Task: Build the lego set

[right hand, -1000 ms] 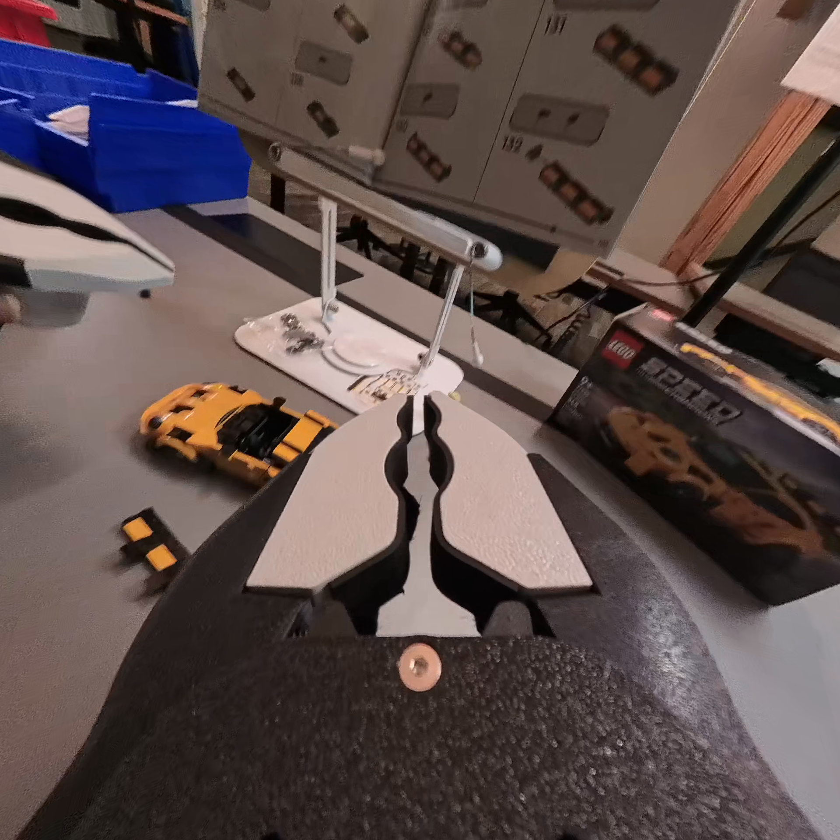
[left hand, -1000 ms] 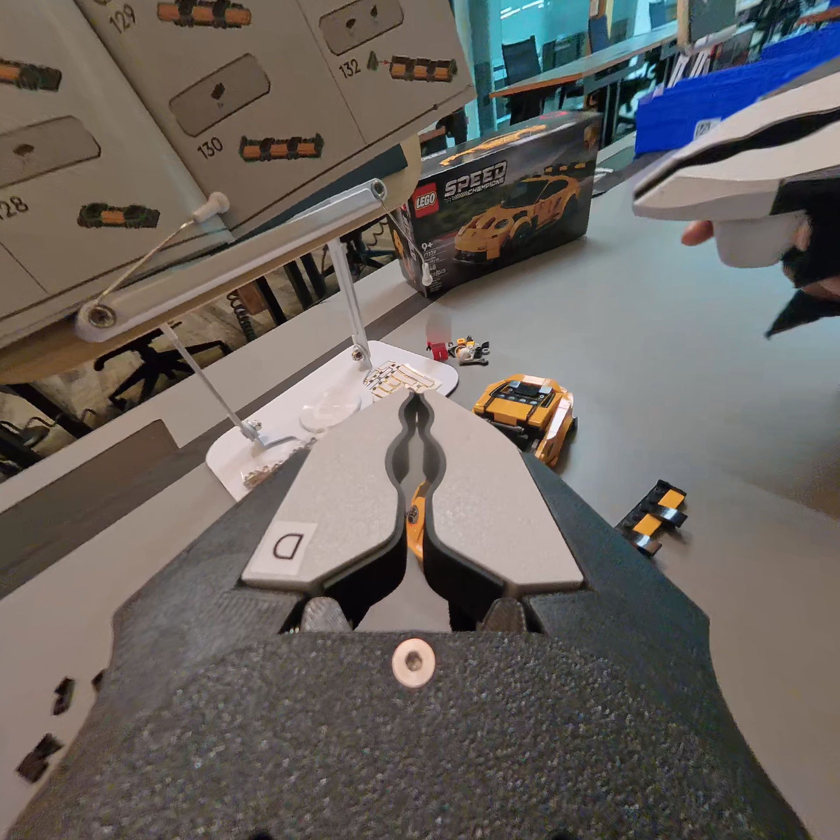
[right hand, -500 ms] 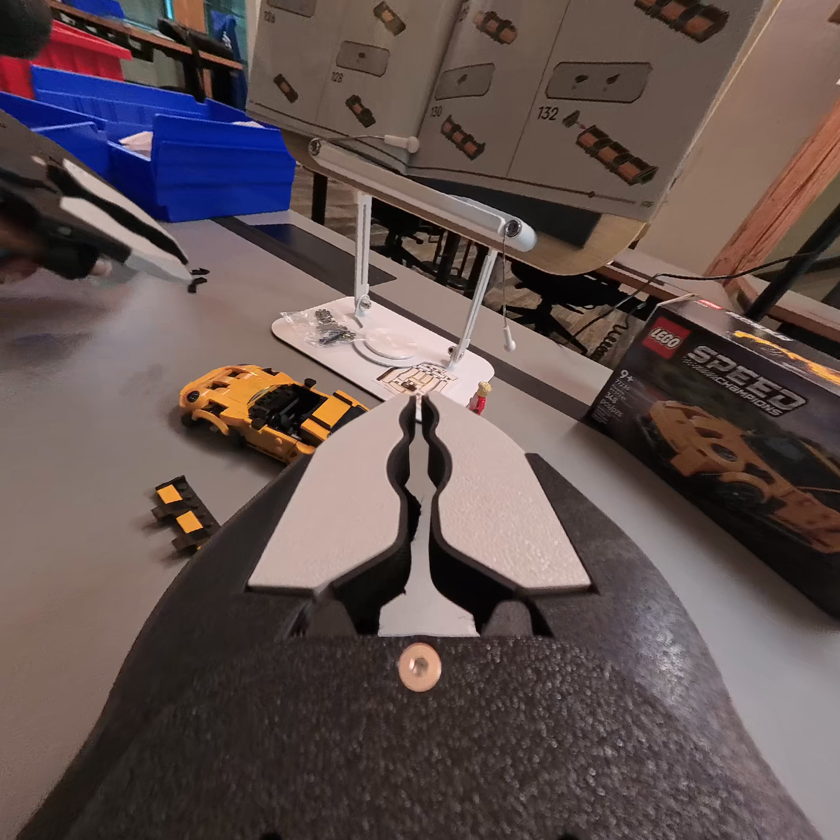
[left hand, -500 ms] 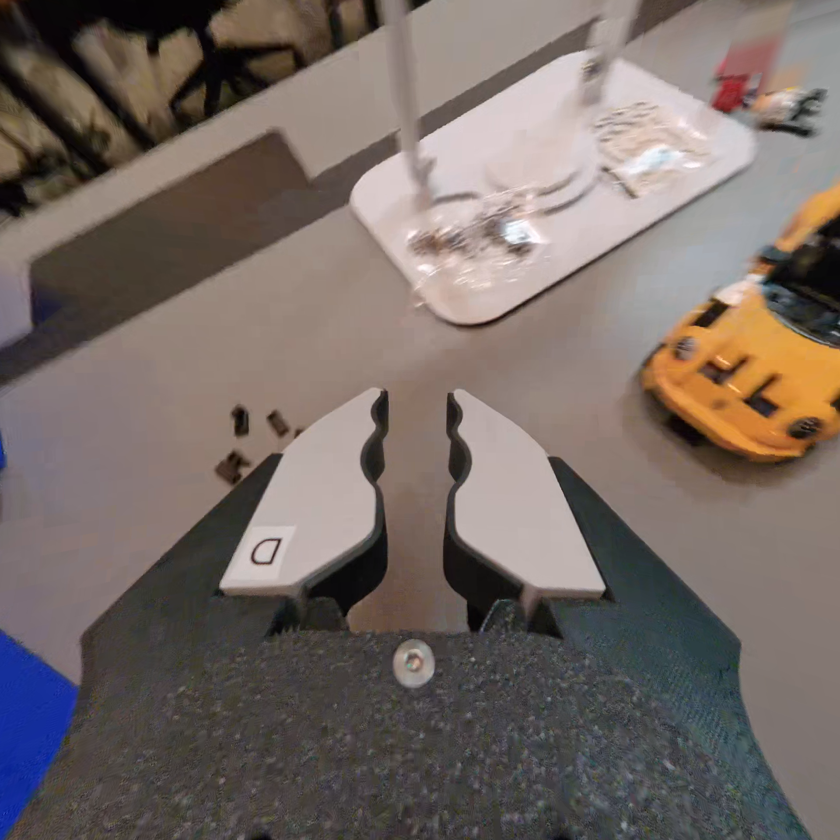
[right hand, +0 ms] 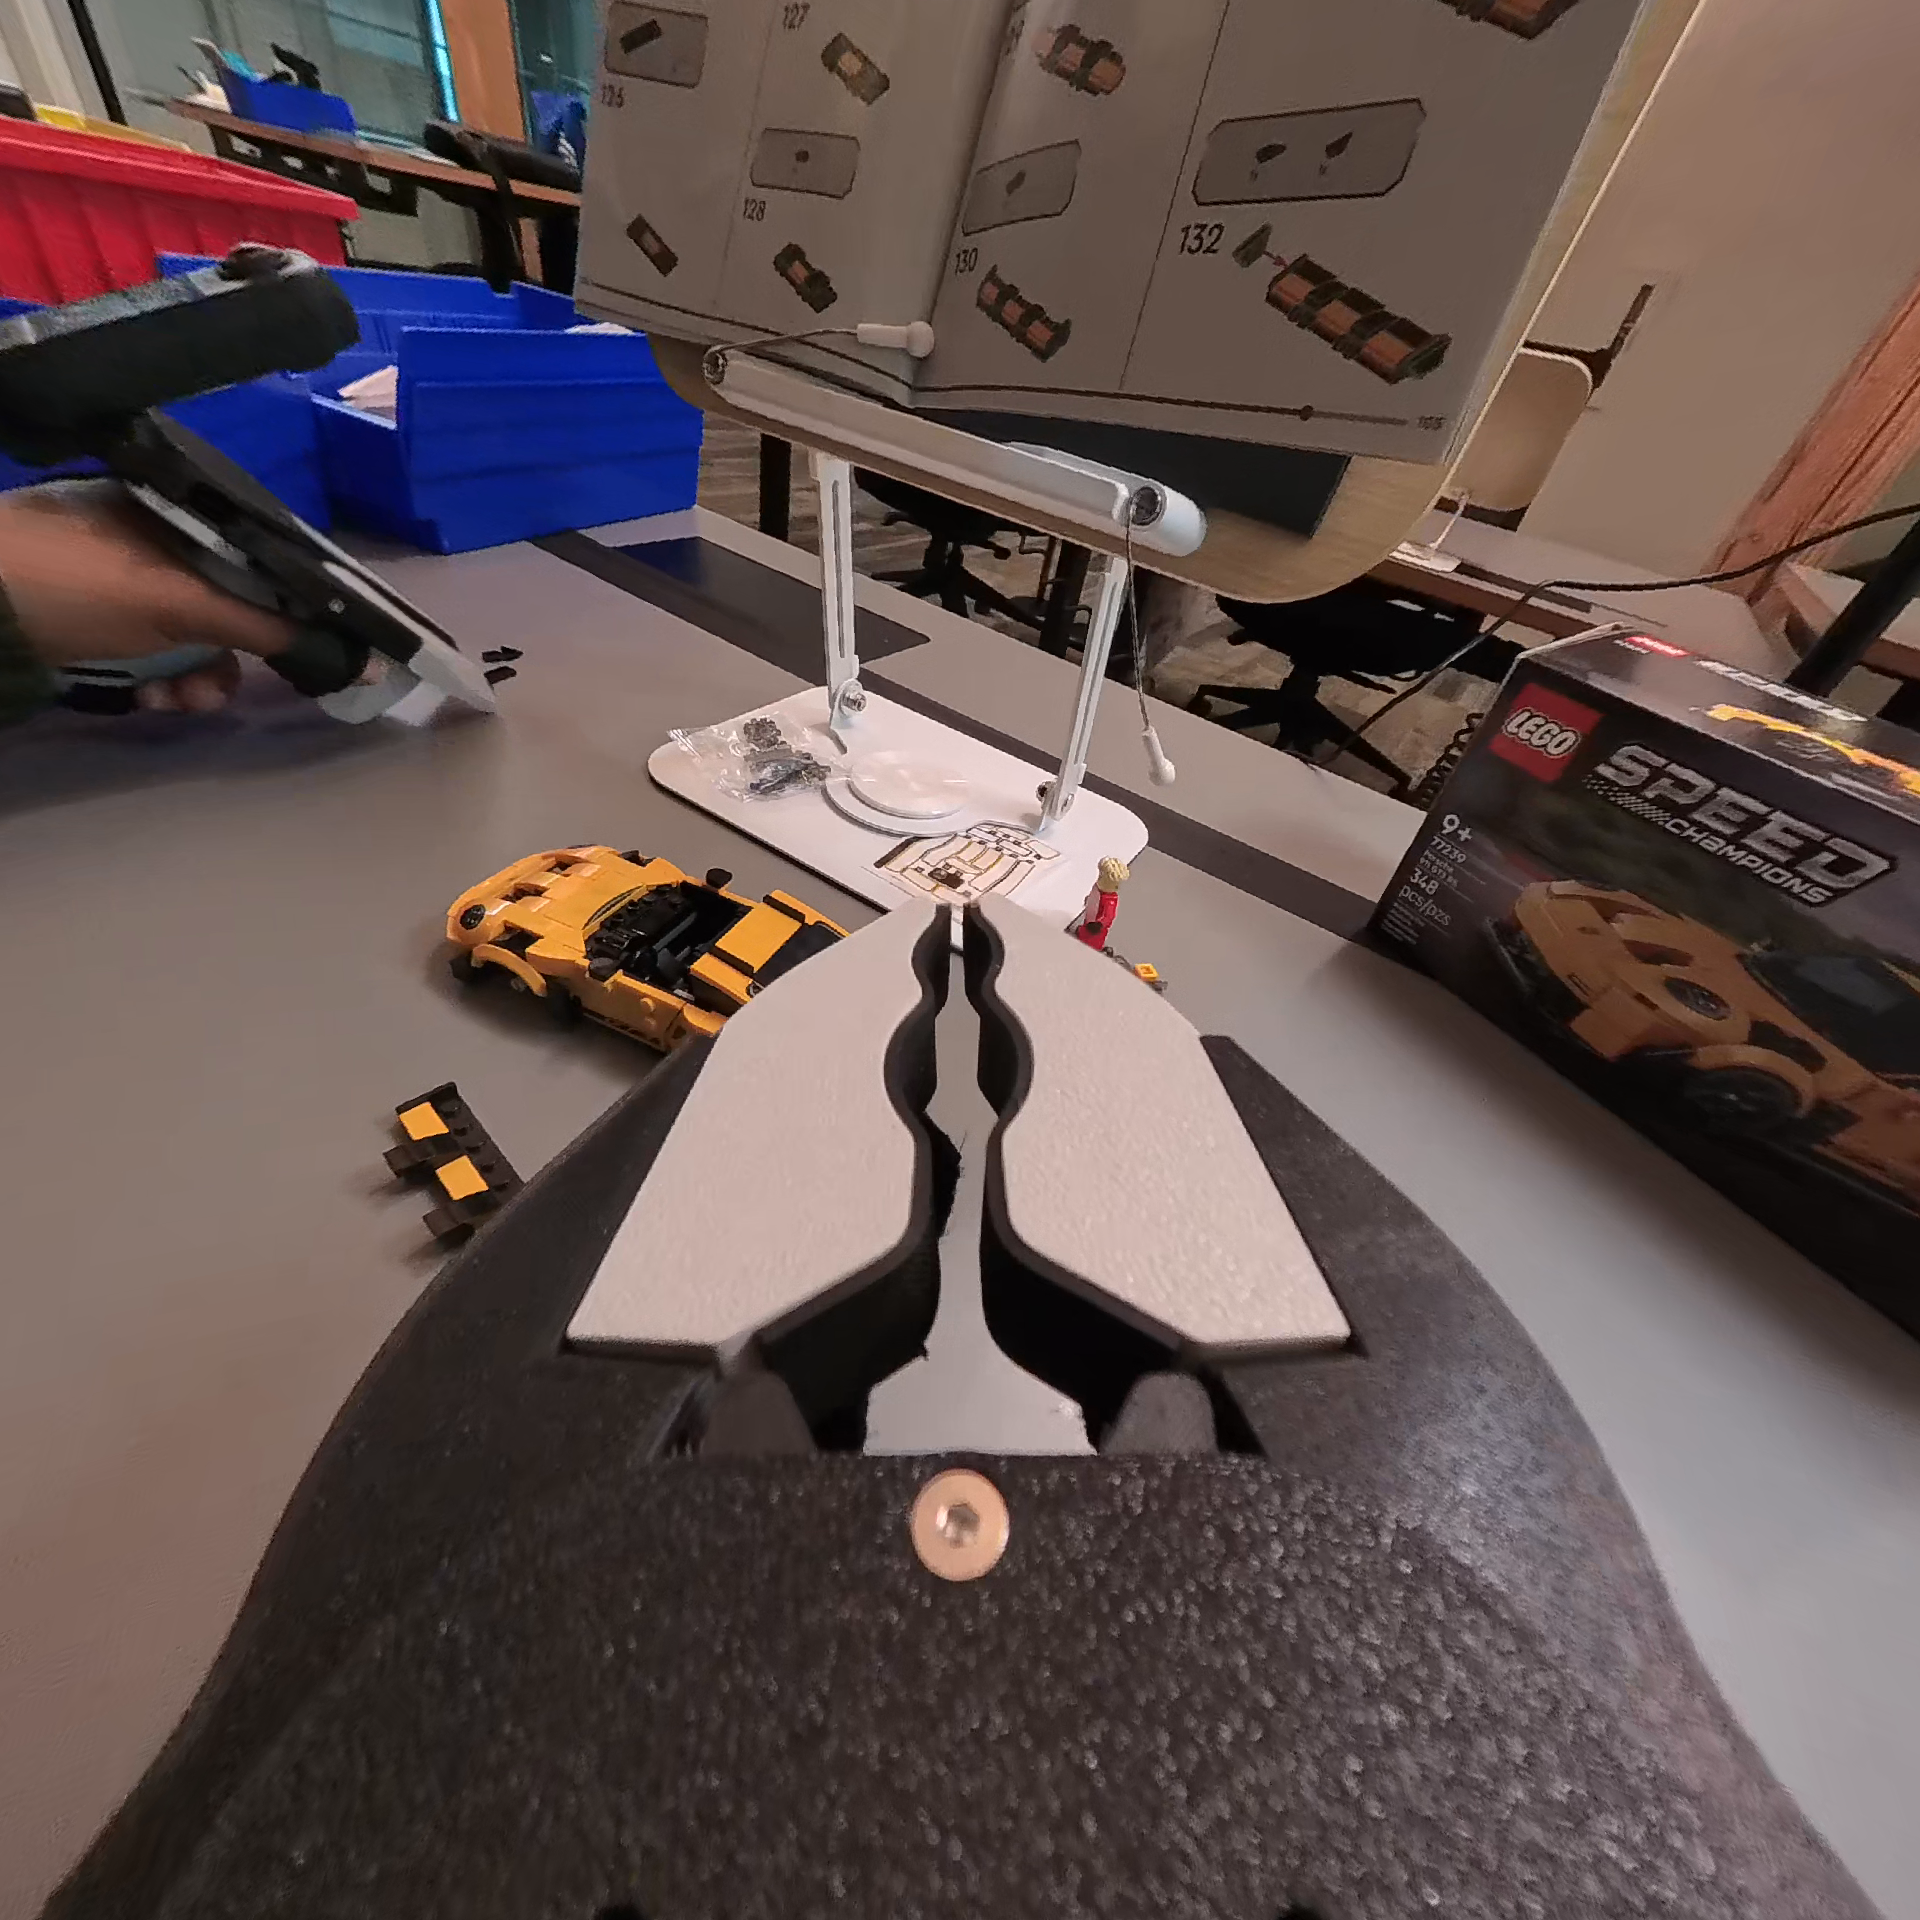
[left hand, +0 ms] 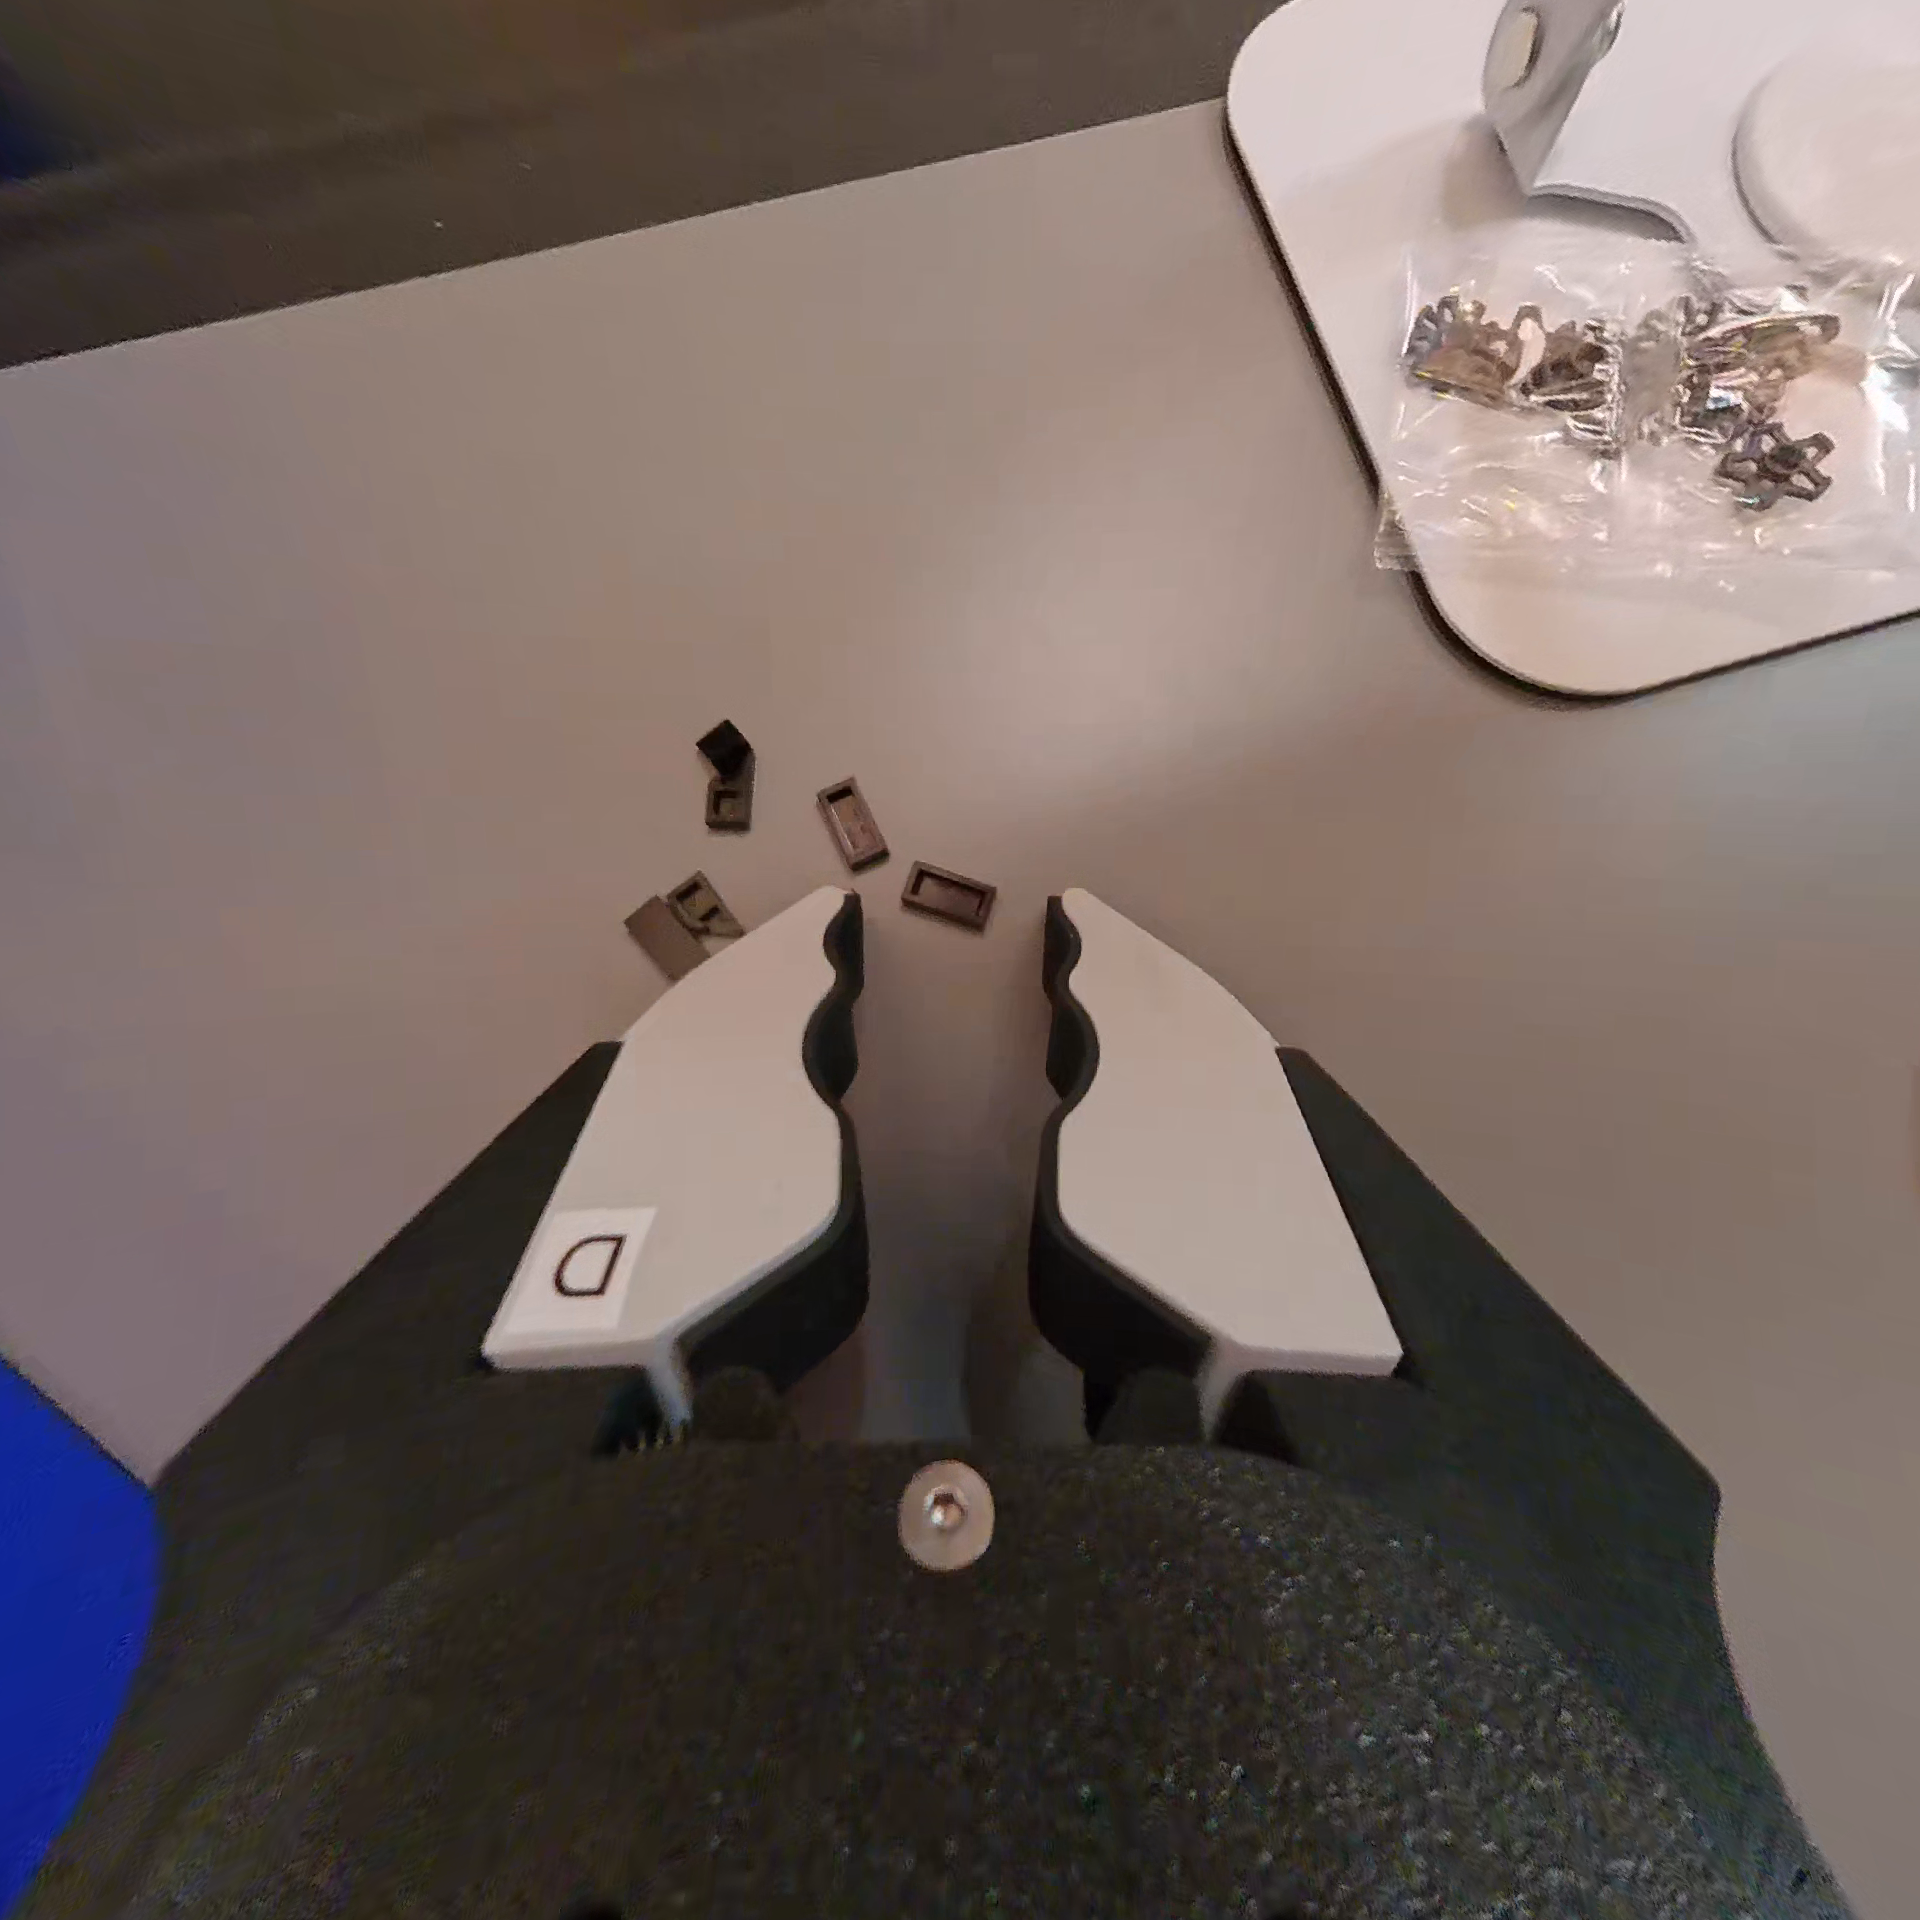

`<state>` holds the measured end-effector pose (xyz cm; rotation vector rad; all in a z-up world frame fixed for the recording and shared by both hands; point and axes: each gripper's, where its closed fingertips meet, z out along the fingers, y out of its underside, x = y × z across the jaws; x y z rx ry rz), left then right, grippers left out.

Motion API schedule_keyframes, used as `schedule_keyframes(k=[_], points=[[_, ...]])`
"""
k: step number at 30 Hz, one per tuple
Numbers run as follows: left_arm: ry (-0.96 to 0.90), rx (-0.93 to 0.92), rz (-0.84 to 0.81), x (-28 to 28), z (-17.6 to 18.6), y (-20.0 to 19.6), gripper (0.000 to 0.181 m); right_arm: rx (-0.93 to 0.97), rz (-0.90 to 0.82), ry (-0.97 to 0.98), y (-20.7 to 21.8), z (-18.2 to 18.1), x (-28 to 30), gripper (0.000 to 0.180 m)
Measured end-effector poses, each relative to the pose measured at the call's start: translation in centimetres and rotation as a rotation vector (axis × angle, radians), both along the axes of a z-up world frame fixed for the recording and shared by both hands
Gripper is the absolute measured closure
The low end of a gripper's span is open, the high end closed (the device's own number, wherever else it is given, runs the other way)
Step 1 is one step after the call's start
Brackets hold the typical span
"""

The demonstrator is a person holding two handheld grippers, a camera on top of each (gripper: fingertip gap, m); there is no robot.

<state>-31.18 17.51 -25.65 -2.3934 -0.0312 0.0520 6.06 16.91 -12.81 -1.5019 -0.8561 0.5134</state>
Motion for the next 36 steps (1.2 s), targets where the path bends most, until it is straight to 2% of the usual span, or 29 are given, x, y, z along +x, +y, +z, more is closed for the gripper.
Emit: schedule_keyframes(k=[5,11,14,17,20,22,25,28,36], points=[[-0.004,0.009,-0.029,0.4,0.0,0.3,0.164,-0.015,0.004,-0.008,0.2,-0.4,0.0,0.177],[-0.021,0.022,-0.092,1.5,0.3,-0.3,0.165,-0.005,0.006,-0.027,0.1,-0.8,-0.2,0.177],[-0.276,0.141,-0.276,7.3,3.8,-1.2,0.165,0.025,0.069,-0.044,-0.9,-0.9,-1.1,0.176],[-0.751,0.238,-0.534,15.5,9.5,-3.7,0.165,0.067,0.210,-0.064,-3.4,-0.9,-3.4,0.174],[-1.194,0.218,-0.727,21.8,13.6,-6.7,0.165,0.191,0.335,-0.120,-6.3,-0.2,-5.8,0.172],[-1.404,0.126,-0.812,24.8,14.5,-8.5,0.165,0.325,0.368,-0.168,-7.5,0.9,-6.8,0.170],[-1.558,0.013,-0.881,27.9,14.5,-10.3,0.165,0.435,0.425,-0.190,-9.0,2.1,-7.6,0.170],[-1.655,-0.014,-0.871,29.2,14.7,-10.7,0.165,0.498,0.430,-0.209,-9.9,2.5,-8.0,0.168],[-1.736,-0.028,-0.842,29.9,15.1,-11.0,0.165,0.576,0.393,-0.264,-10.3,2.3,-8.2,0.169]])
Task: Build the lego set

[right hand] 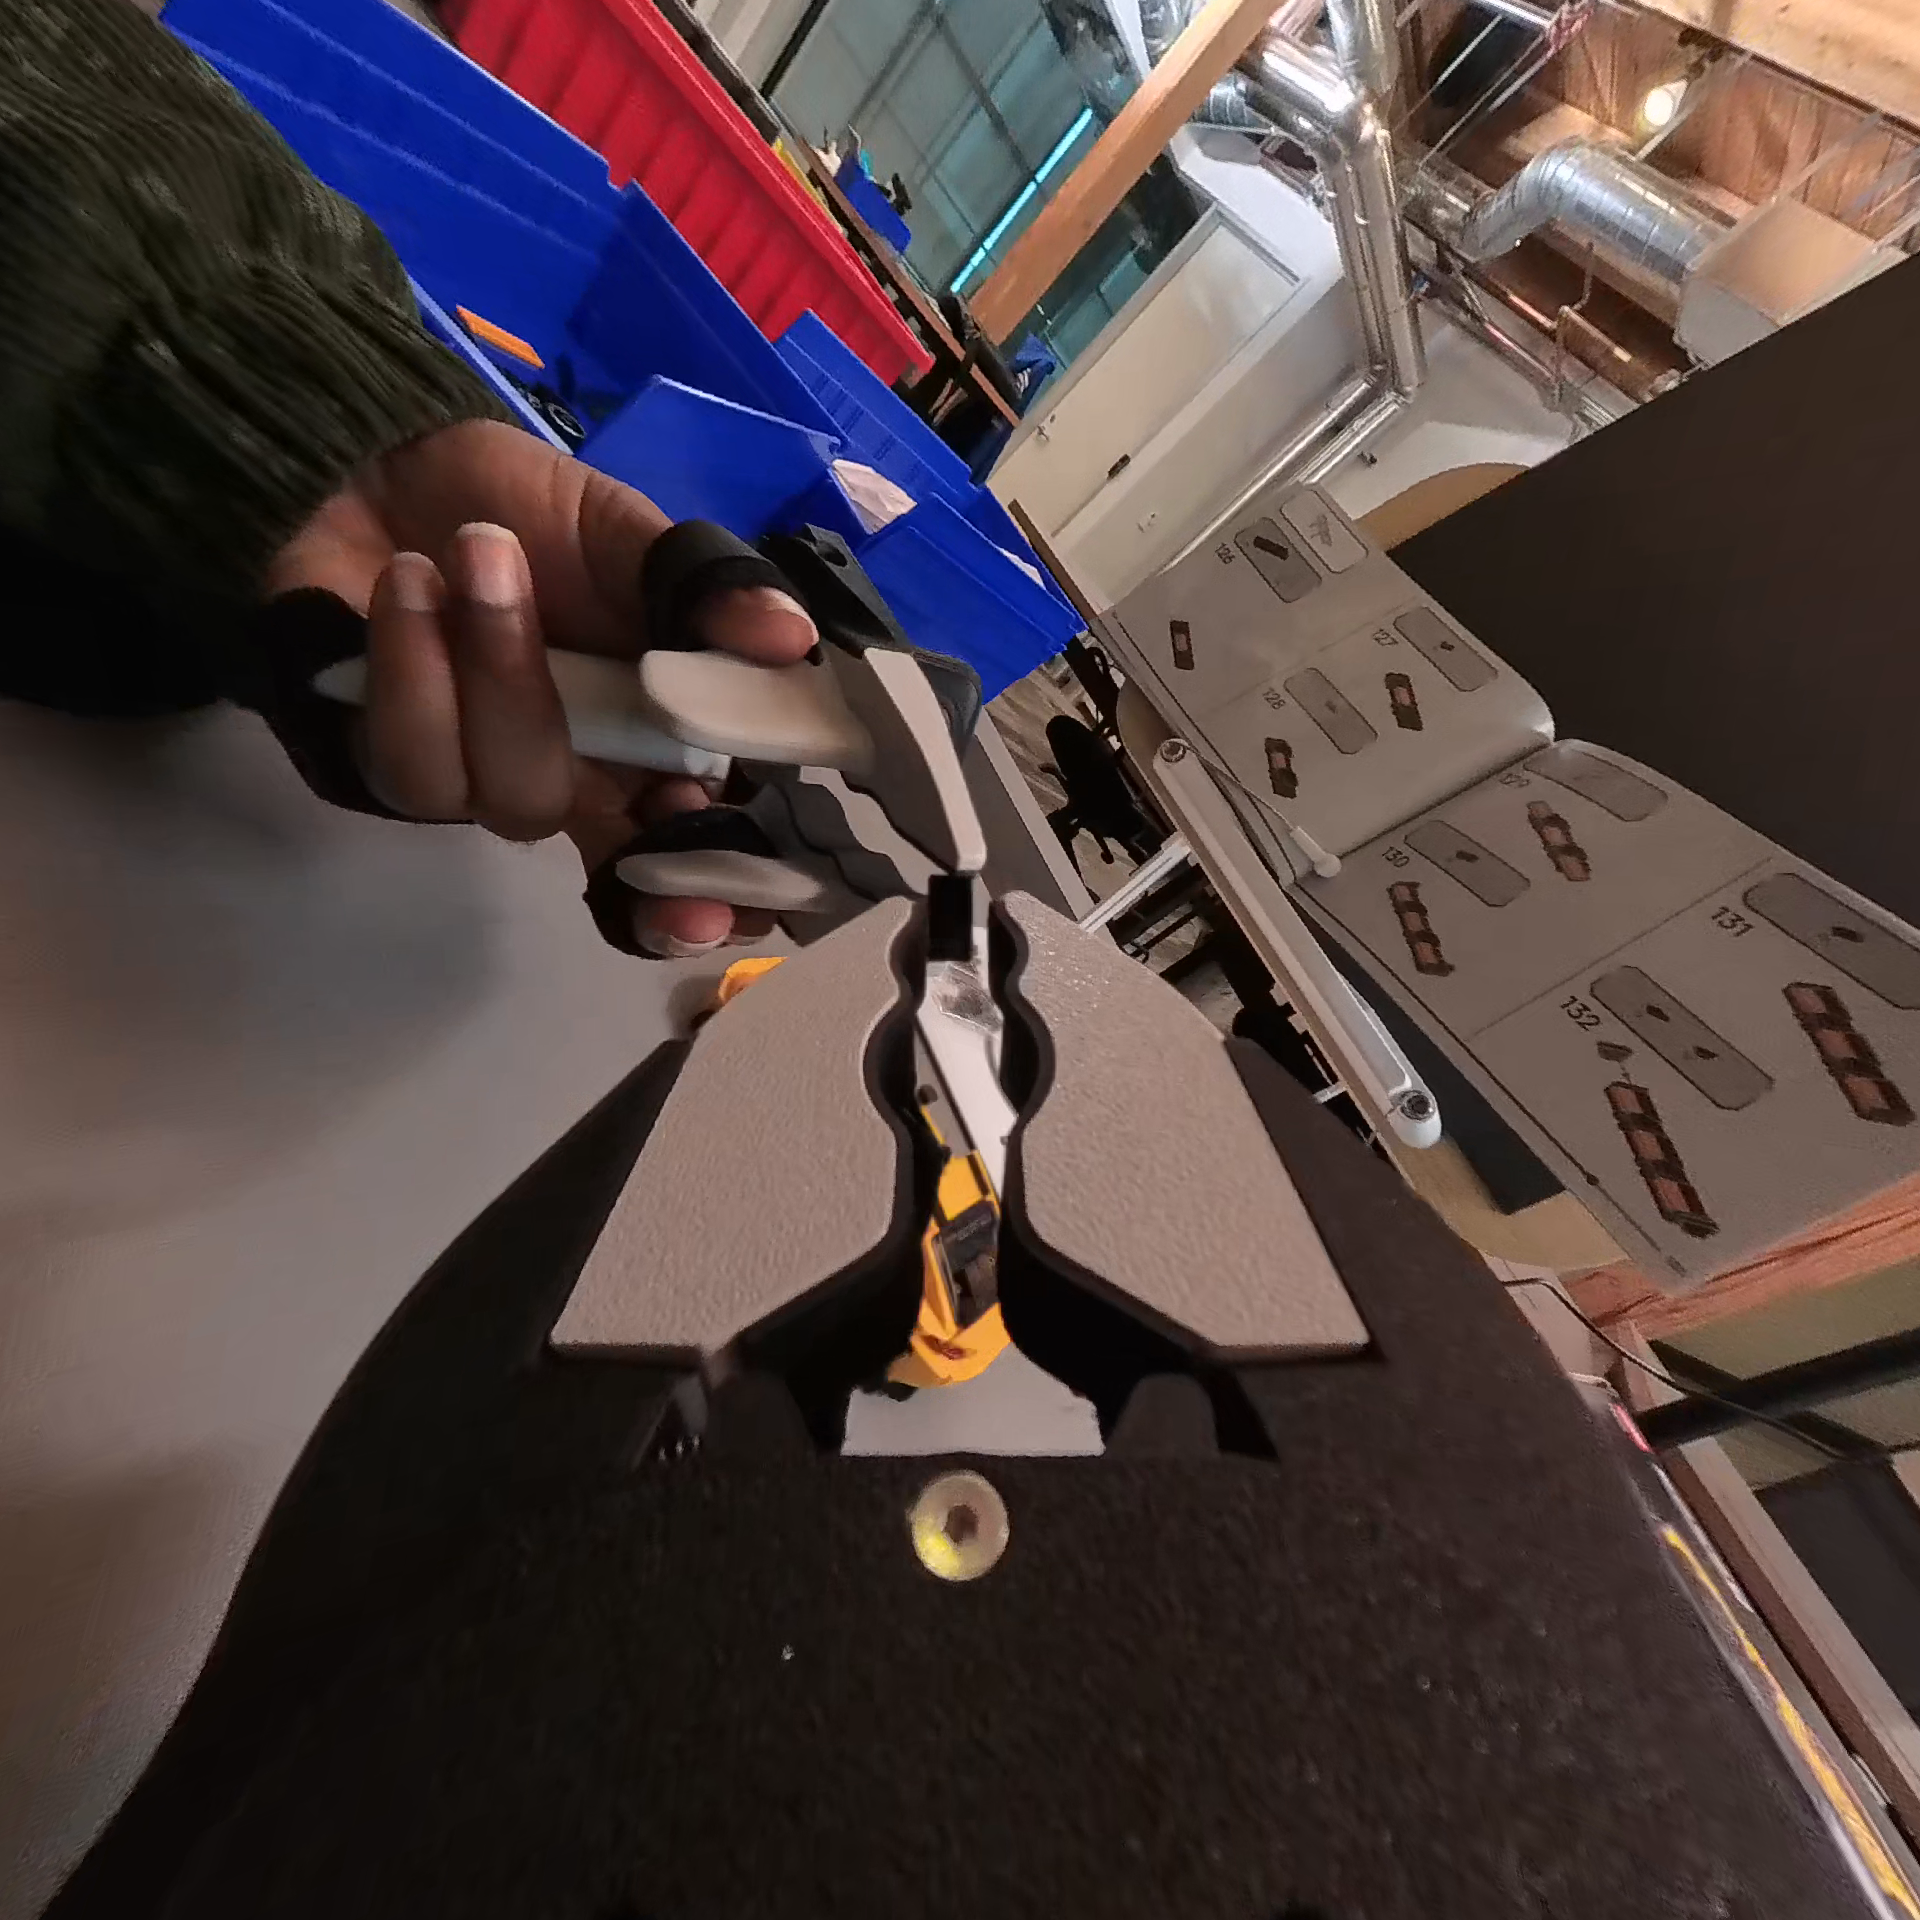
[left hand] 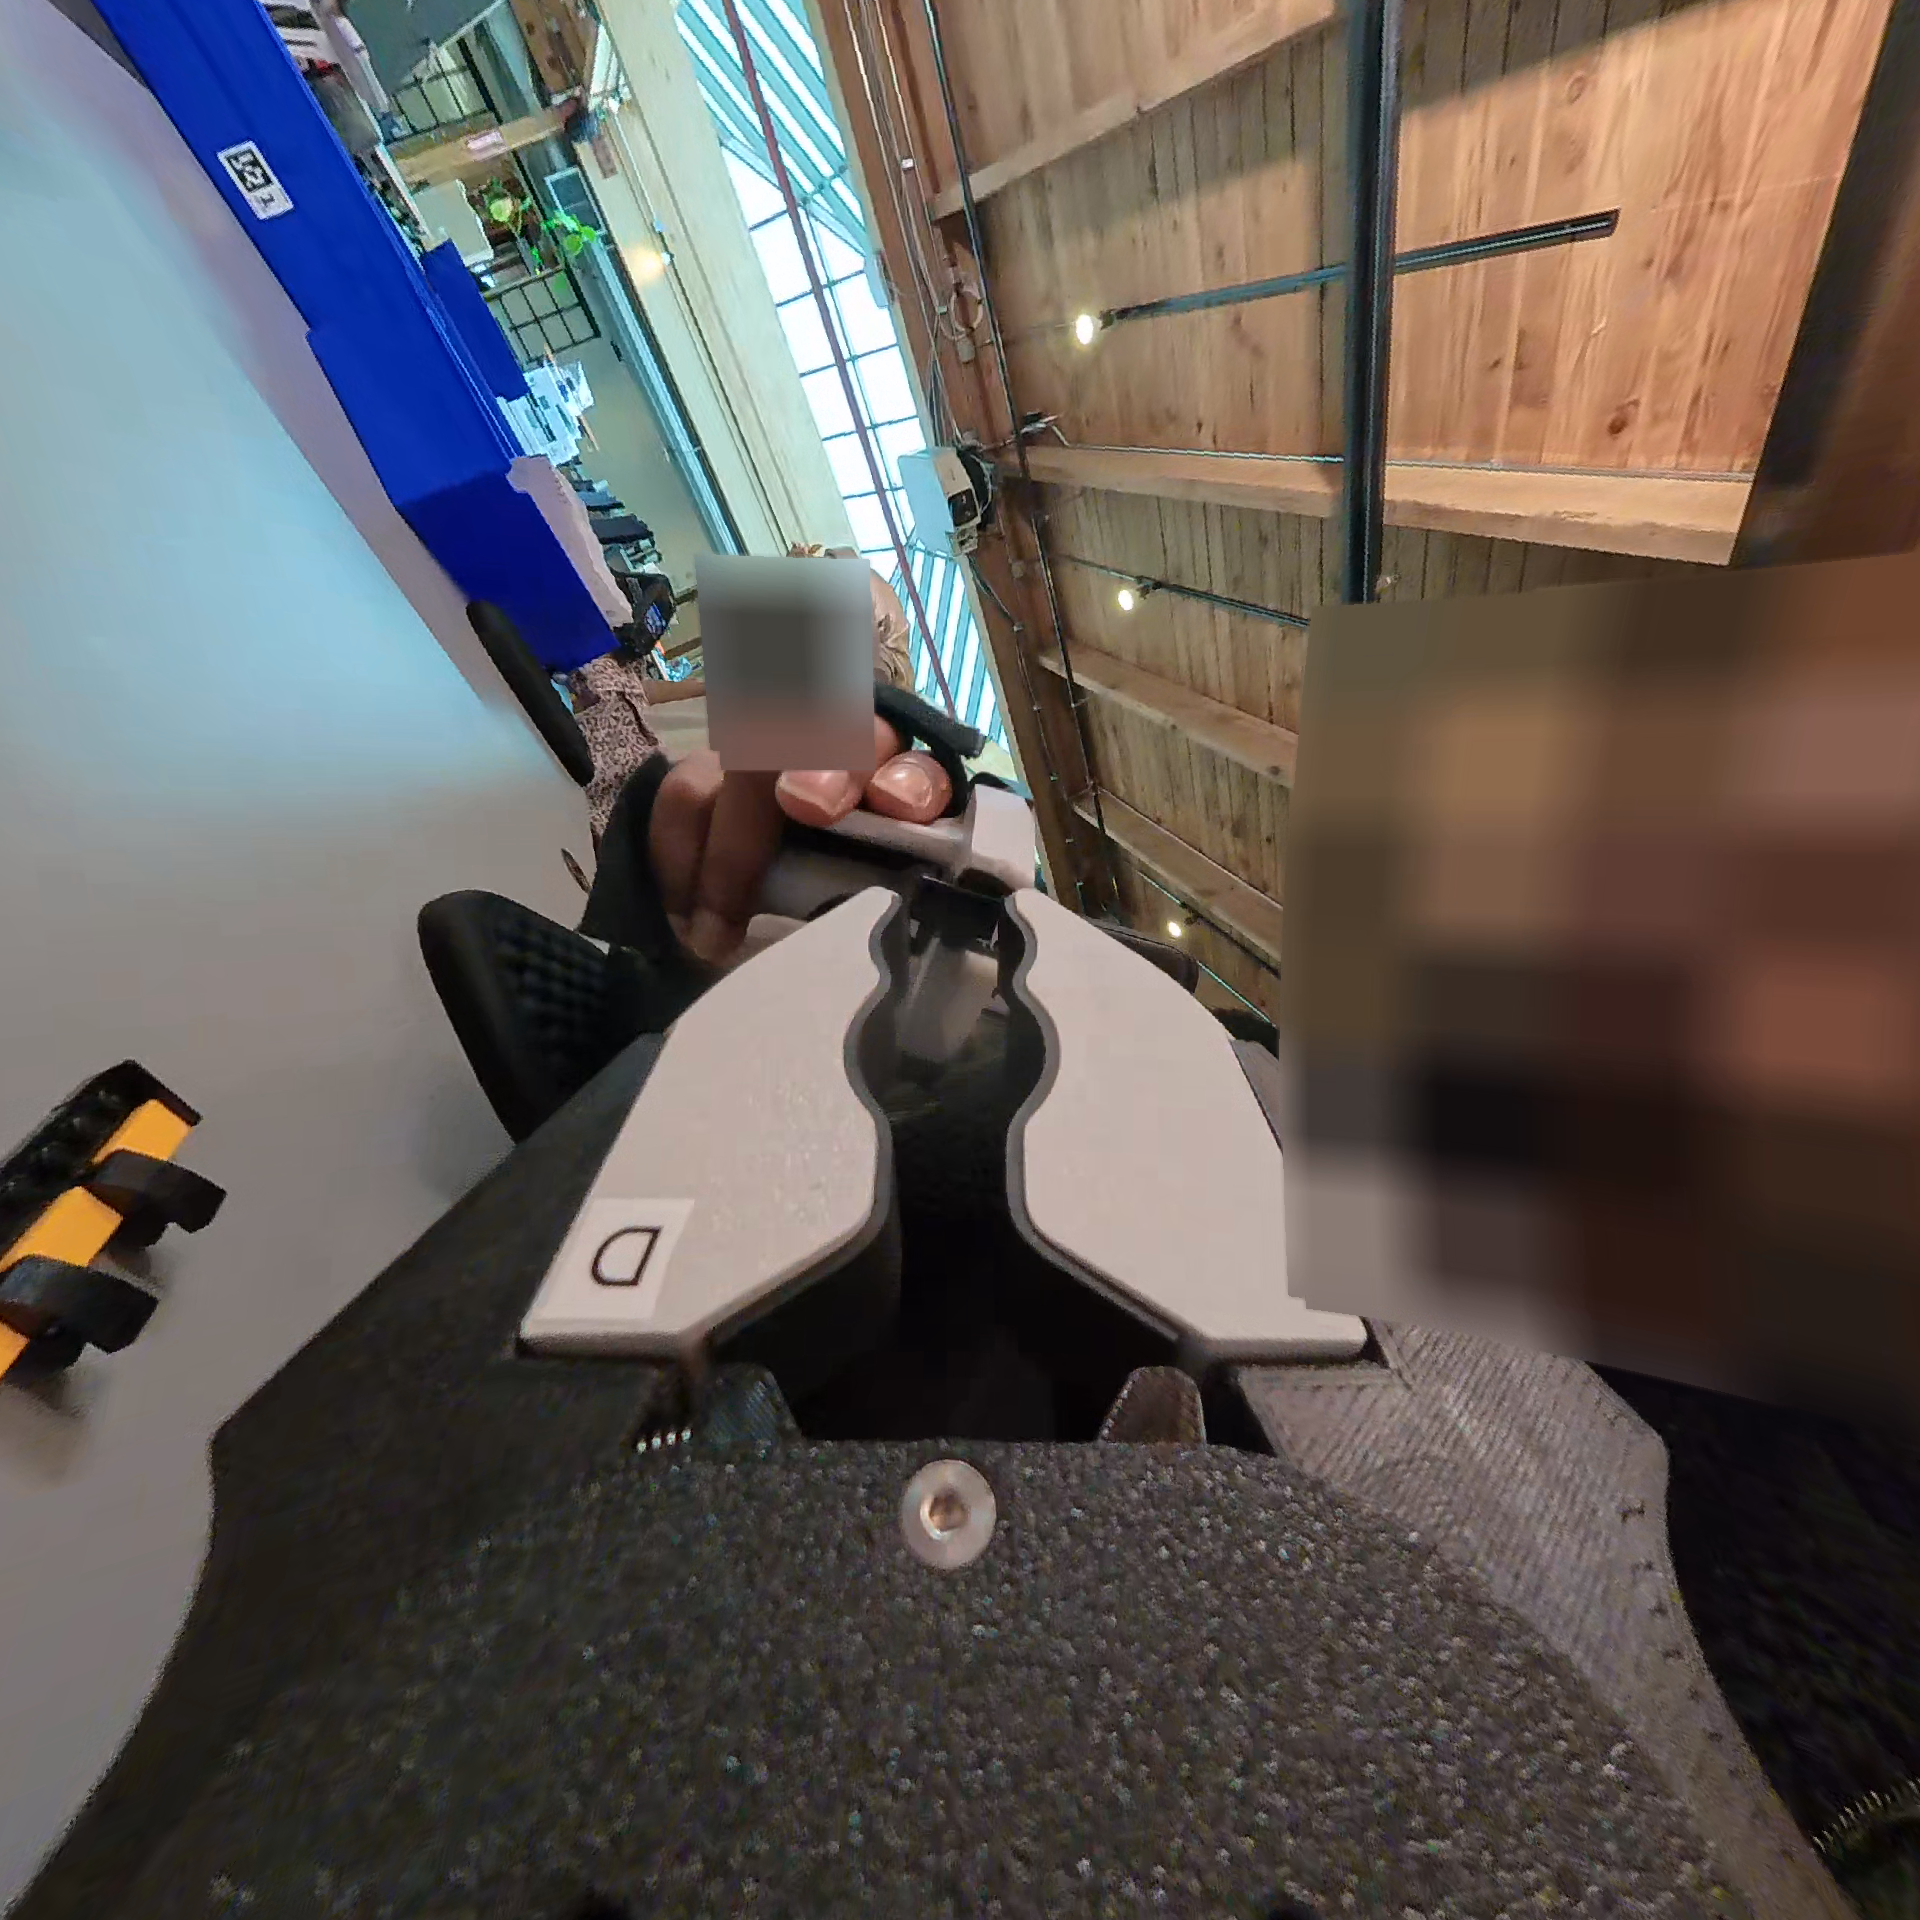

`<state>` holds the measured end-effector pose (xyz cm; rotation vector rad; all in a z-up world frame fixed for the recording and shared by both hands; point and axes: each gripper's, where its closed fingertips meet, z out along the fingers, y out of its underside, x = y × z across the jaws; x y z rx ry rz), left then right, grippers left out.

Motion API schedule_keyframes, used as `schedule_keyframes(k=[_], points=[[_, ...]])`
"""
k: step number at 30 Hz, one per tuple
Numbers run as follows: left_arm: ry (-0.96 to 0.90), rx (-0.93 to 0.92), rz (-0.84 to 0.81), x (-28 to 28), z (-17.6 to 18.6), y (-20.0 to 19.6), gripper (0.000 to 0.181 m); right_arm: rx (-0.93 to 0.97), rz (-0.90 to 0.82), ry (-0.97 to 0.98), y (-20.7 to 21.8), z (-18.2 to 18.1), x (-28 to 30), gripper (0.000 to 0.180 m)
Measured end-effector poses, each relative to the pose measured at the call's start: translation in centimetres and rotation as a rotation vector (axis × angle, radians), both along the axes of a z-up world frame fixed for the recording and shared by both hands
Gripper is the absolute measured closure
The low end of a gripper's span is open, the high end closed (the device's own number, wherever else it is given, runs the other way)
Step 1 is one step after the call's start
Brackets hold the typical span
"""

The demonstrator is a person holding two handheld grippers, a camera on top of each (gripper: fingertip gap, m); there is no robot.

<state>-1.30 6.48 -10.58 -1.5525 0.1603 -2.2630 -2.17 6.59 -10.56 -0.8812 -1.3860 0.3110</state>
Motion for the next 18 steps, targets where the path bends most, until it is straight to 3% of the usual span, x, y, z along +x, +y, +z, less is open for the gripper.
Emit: schedule_keyframes(k=[8,10,14,18], points=[[0.032,-0.007,-0.007,0.3,-0.5,-0.1,0.165,0.023,-0.003,-0.081,0.1,-0.9,-0.1,0.172],[0.082,0.019,0.054,-0.2,-1.0,0.7,0.164,-0.082,0.017,-0.202,0.3,-2.4,0.3,0.172],[0.484,0.255,0.312,-3.1,-3.9,3.6,0.158,-0.394,-0.067,-0.722,2.1,-9.7,4.4,0.172],[0.822,0.509,0.559,-6.5,-4.5,5.6,0.169,-0.552,-0.099,-1.003,2.9,-13.8,7.4,0.172]])
